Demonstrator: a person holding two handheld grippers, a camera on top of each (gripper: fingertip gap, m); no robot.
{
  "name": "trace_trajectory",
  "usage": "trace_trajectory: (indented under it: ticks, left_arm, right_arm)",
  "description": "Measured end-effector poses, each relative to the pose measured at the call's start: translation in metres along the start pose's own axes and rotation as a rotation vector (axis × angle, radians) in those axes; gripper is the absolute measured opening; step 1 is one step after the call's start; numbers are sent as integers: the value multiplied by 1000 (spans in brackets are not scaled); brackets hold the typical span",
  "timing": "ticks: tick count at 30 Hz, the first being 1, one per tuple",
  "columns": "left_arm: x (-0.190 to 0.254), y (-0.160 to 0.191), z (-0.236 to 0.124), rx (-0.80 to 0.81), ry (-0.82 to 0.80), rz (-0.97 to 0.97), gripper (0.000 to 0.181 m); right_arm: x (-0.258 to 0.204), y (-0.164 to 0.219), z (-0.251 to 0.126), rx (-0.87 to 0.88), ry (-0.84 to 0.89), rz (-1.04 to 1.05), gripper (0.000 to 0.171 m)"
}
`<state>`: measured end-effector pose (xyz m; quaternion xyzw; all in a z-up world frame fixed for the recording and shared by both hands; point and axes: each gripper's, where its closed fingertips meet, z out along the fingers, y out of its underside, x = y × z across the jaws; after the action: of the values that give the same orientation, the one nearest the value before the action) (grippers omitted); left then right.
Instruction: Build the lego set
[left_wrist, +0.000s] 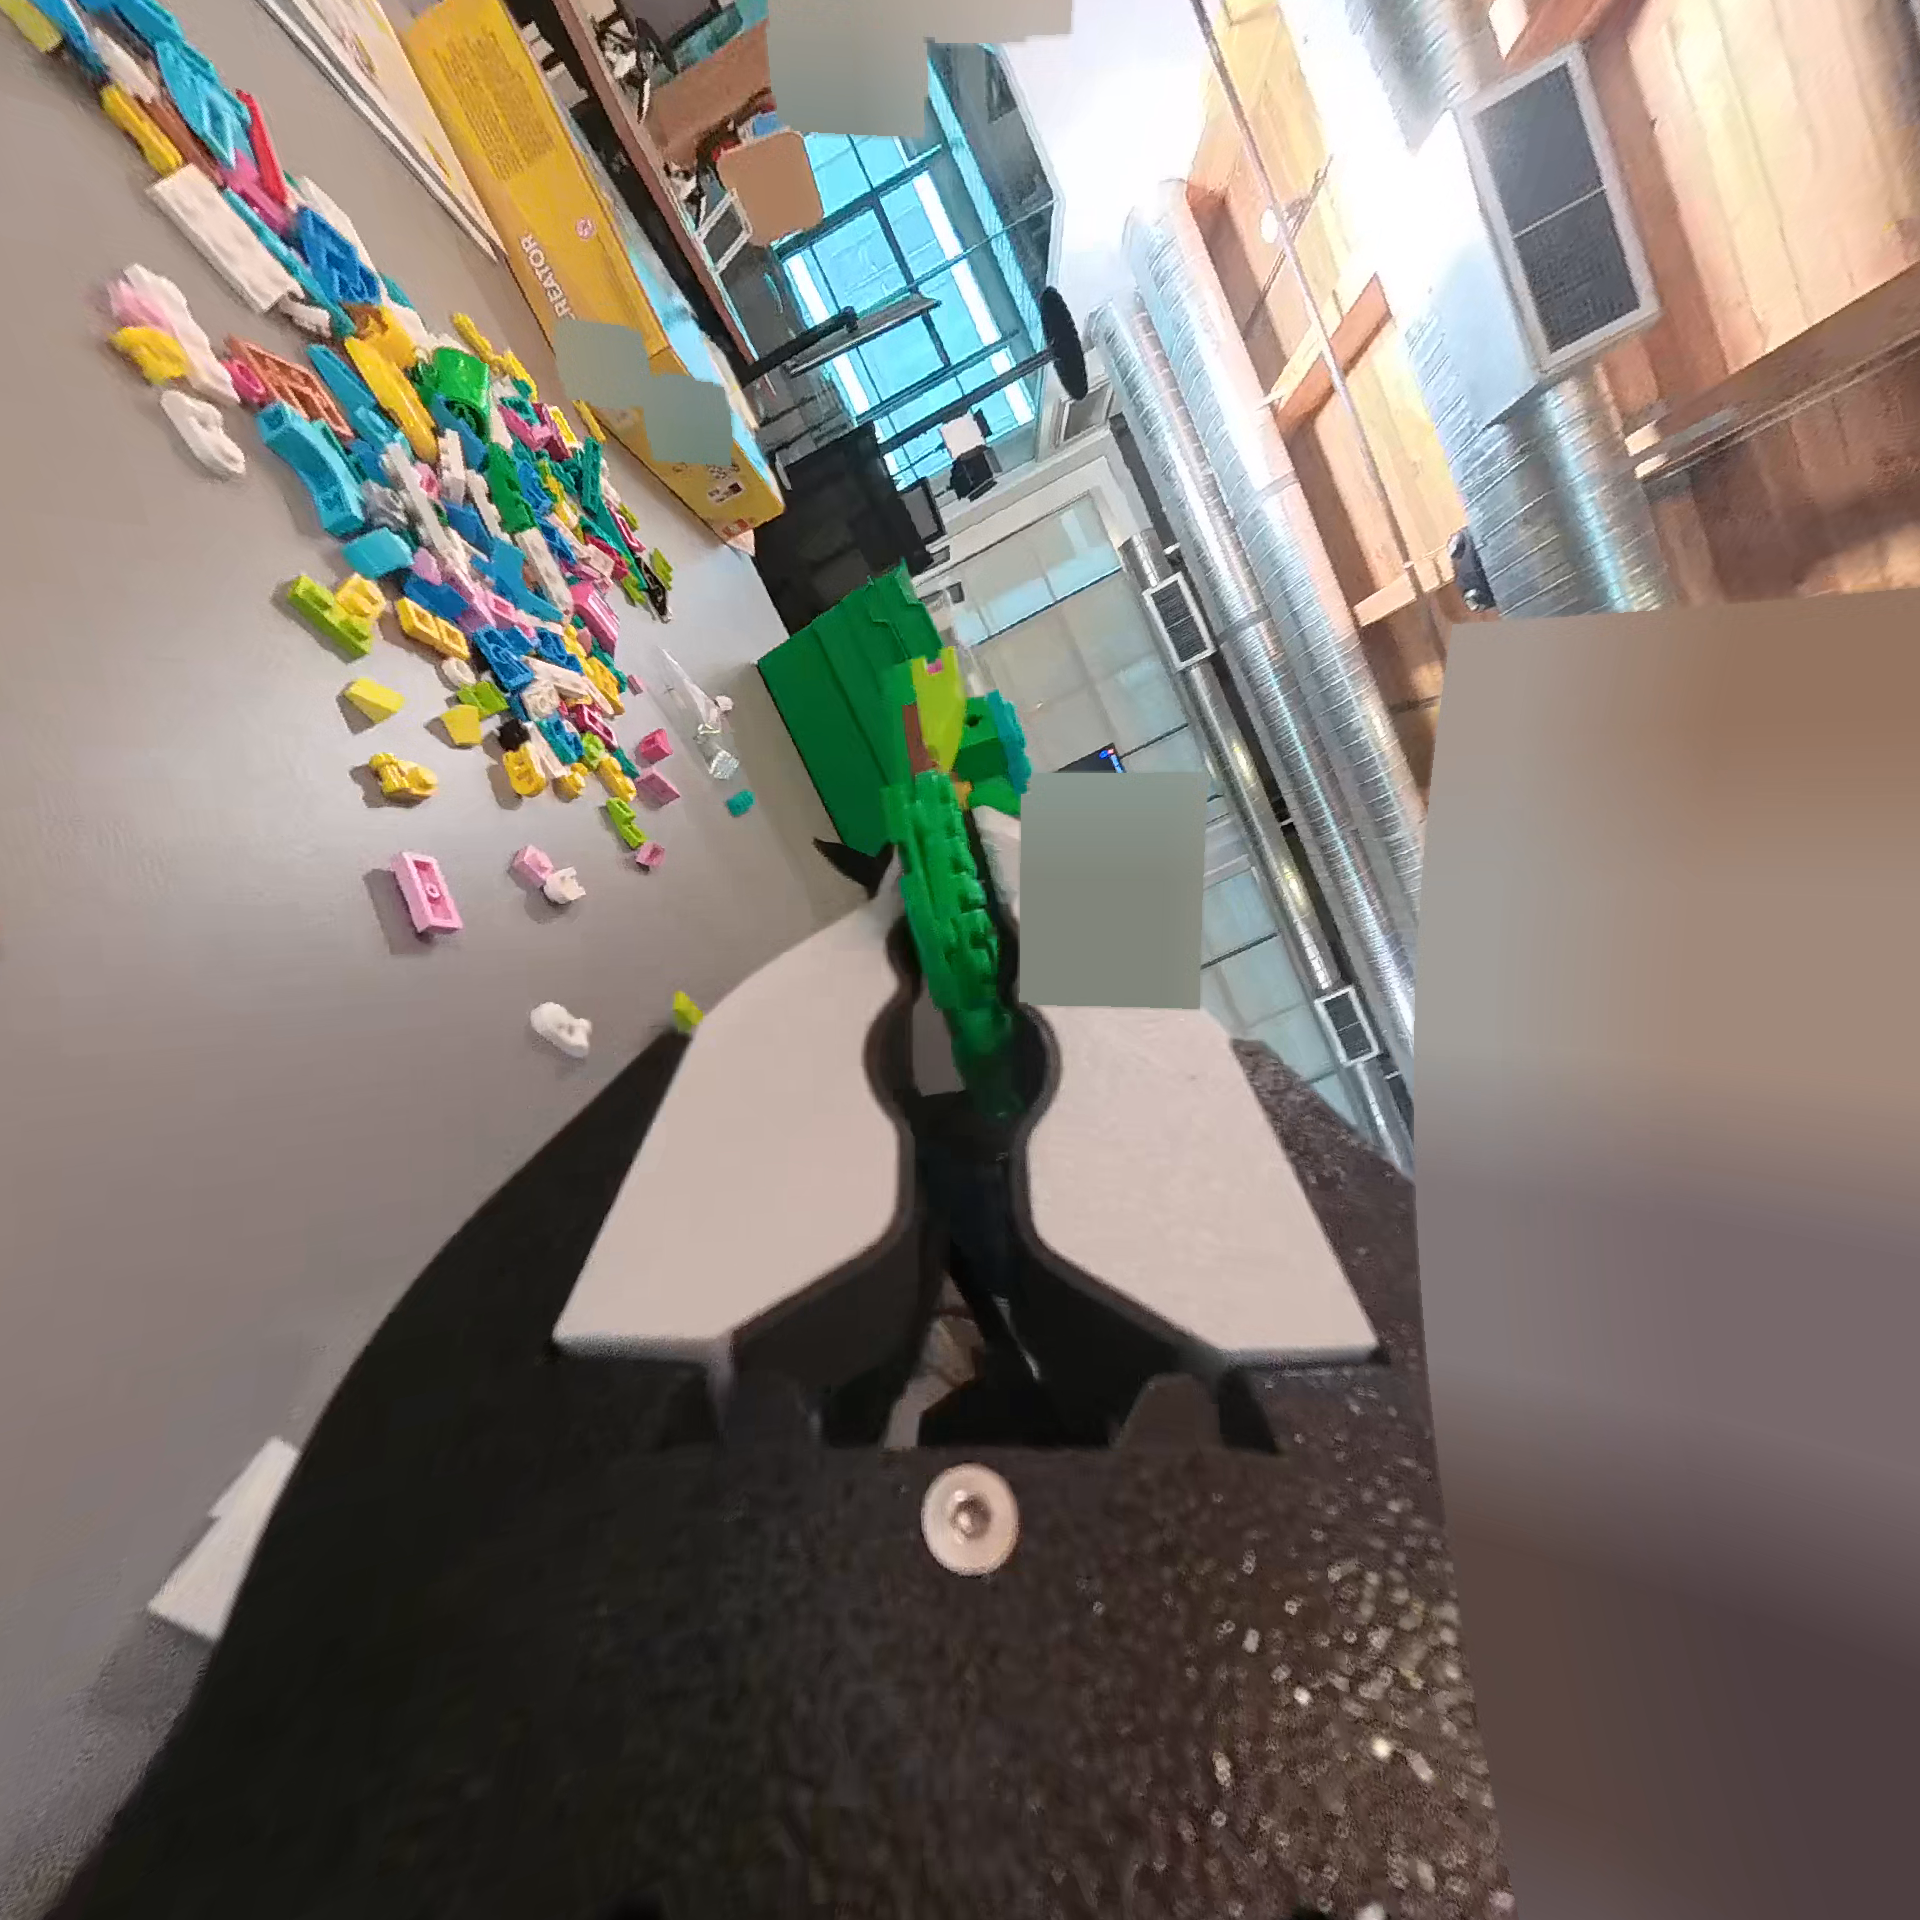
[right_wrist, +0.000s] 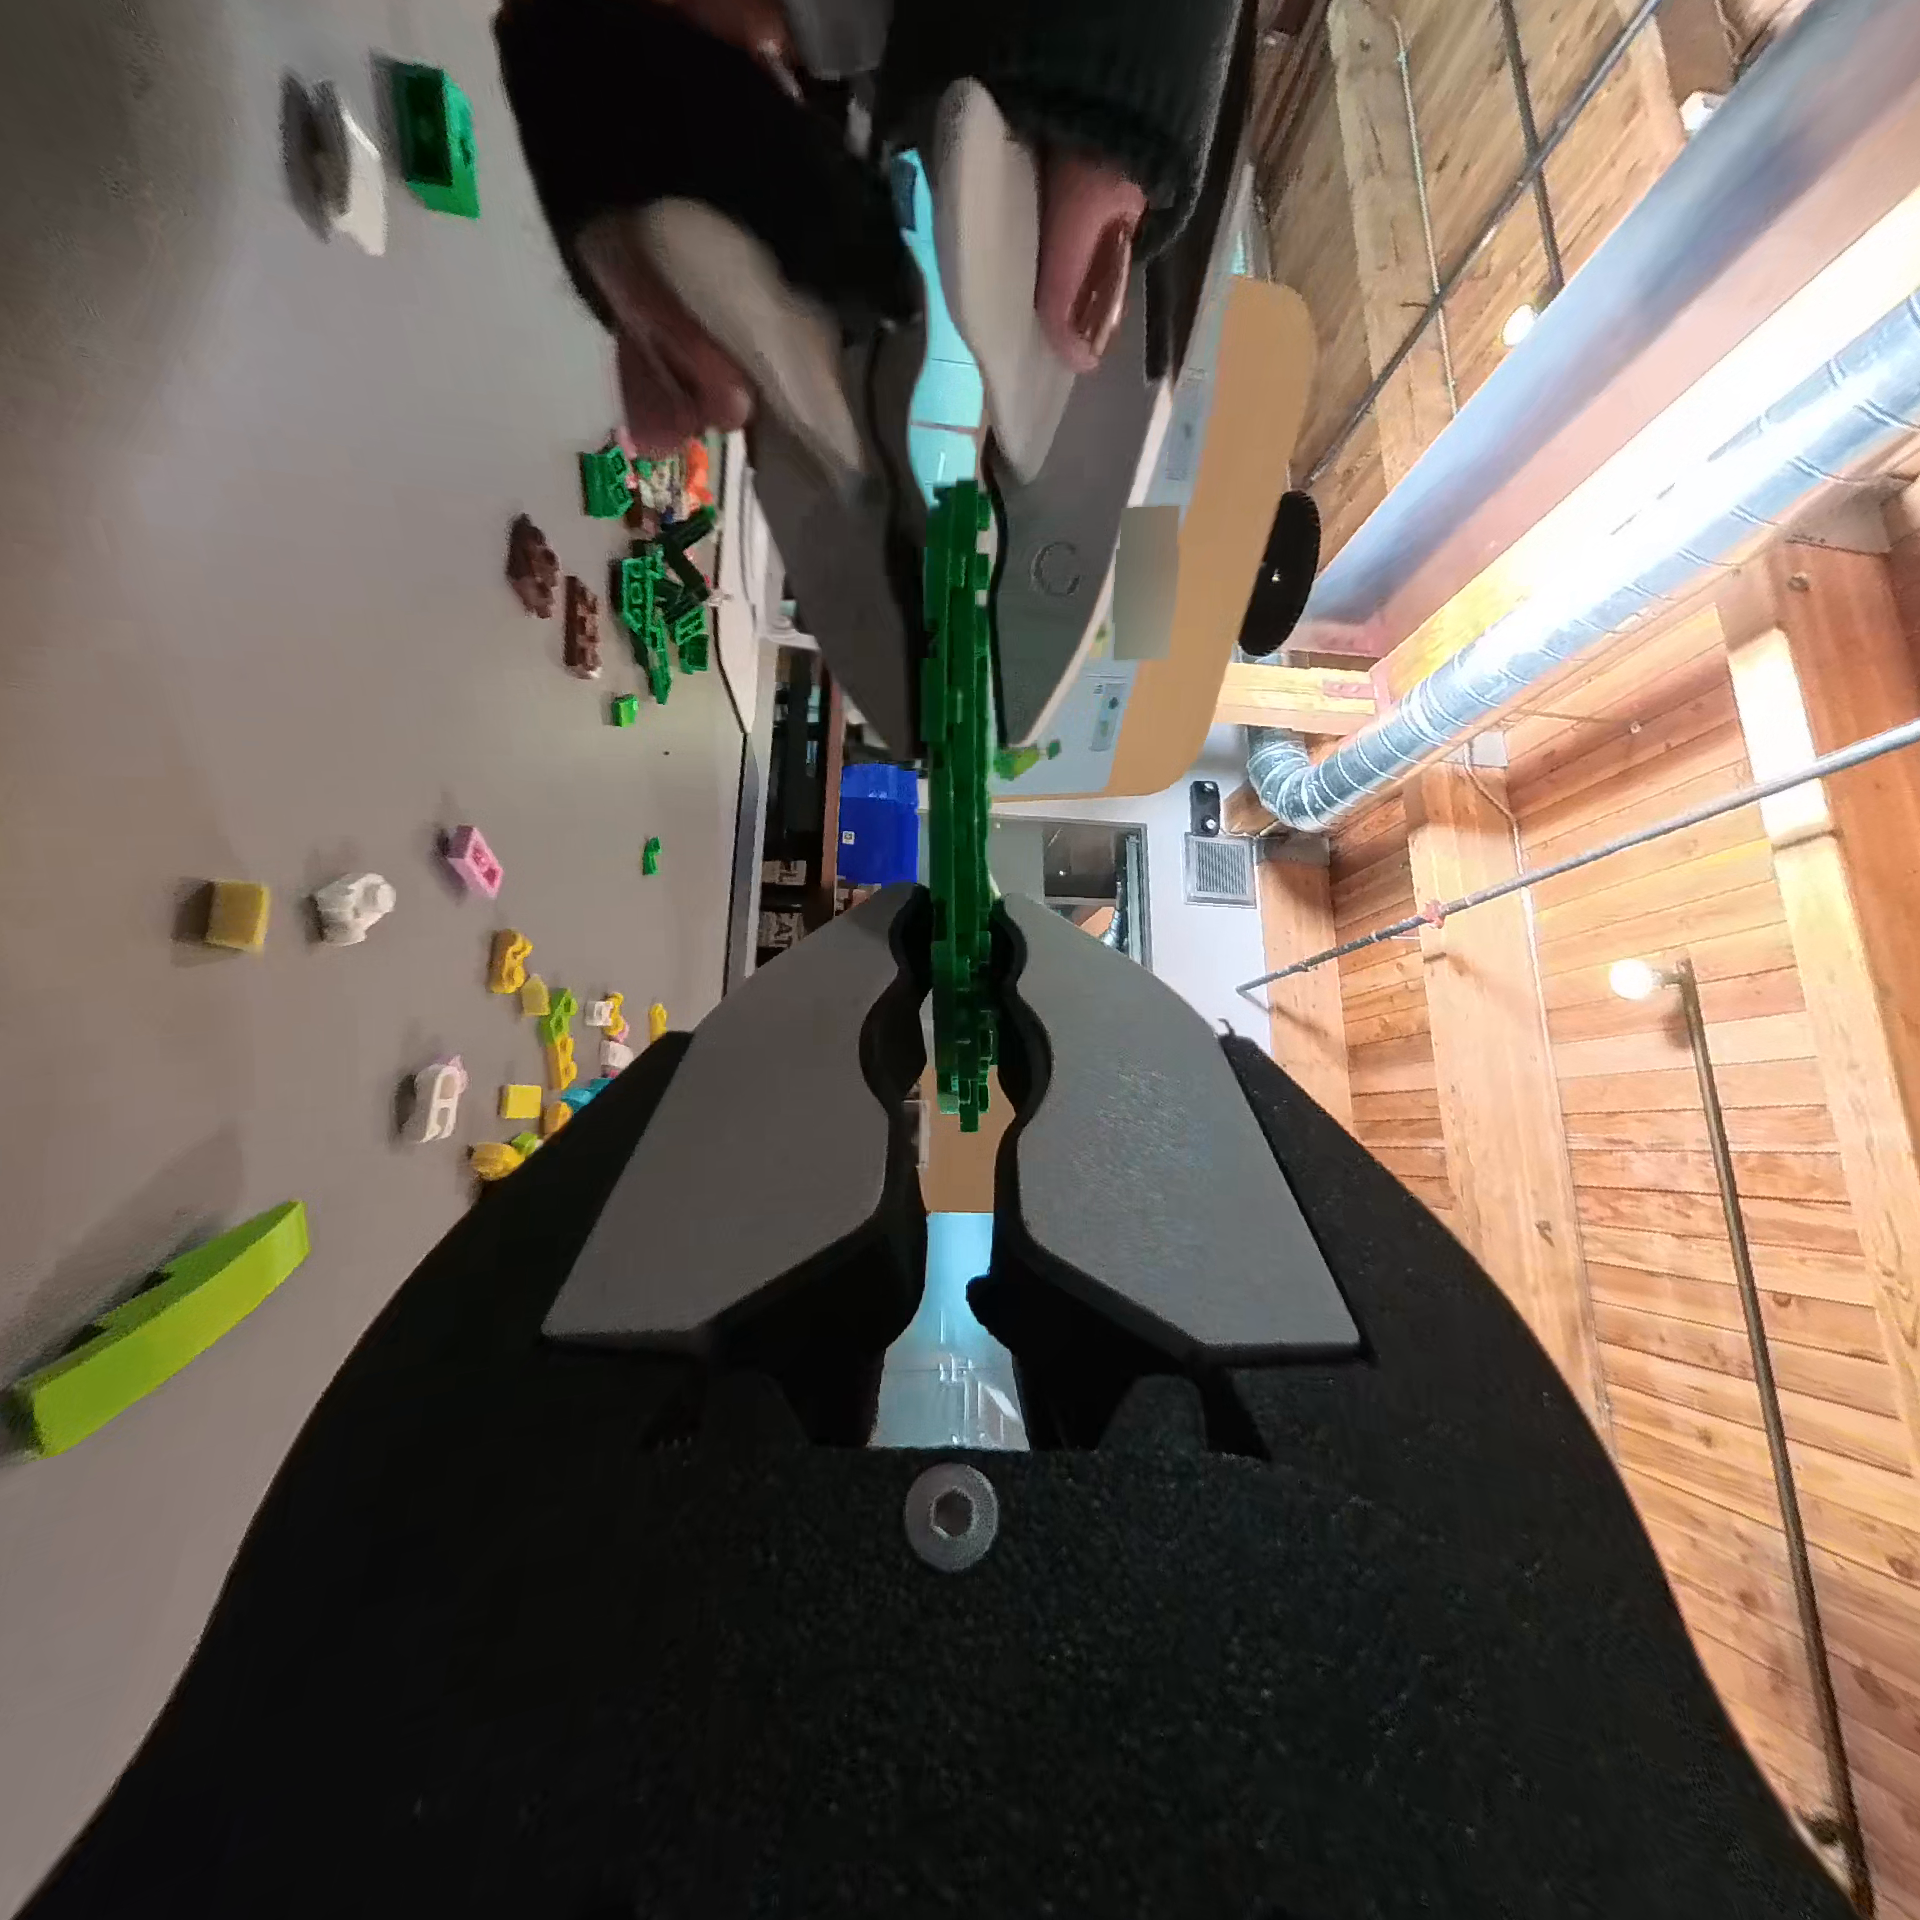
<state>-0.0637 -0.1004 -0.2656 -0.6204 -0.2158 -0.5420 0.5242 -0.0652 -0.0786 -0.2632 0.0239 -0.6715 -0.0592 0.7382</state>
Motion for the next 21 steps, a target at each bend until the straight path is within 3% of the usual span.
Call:
trace_trajectory:
  ticks: [4,7,10,14,17,21]
  left_arm:
    - [-8,0,-8,100,6,-134,9]
    - [-10,-2,-20,216,-8,-209,8]
    - [-12,-6,-35,336,-58,-205,8]
    - [-13,-21,-52,560,-38,-260,8]
    - [-21,-20,-49,583,-32,-300,8]
    - [-30,-15,-43,589,-53,-334,8]
  right_arm:
    - [-8,-8,4,41,-67,69,12]
    - [-5,-13,3,72,-106,172,39]
    - [-3,2,-13,30,-133,278,39]
    - [-41,27,-43,-198,-445,730,22]
    - [-72,20,-67,-352,-737,1123,23]
    - [-80,12,-74,-476,-834,1484,25]
